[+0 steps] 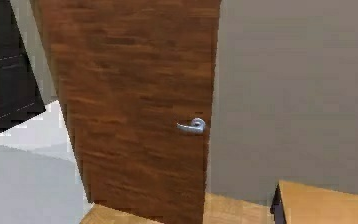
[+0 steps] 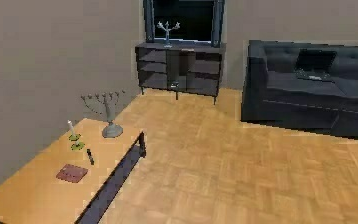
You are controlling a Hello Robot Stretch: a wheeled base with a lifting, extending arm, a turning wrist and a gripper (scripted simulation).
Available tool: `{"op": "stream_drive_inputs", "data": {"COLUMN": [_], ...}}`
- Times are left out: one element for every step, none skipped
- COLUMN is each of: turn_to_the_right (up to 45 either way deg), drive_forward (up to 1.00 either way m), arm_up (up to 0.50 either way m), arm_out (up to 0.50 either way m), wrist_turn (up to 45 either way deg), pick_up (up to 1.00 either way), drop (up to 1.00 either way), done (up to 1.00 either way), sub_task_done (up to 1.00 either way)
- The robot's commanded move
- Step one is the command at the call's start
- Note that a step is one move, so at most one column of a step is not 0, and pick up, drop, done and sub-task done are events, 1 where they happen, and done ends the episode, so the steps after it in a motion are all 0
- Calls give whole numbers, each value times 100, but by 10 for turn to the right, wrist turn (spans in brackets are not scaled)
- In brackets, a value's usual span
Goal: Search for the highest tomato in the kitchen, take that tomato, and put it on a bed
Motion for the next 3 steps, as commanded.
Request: {"op": "stream_drive_inputs", "data": {"turn_to_the_right": [-450, -150, 0], "drive_forward": [0, 0, 100], "arm_up": [0, 0, 0], "arm_out": [0, 0, 0], "wrist_turn": [0, 0, 0], "pick_up": [0, 0, 0], "drop": [0, 0, 0], "done": [0, 0, 0], "sub_task_done": [0, 0, 0]}}
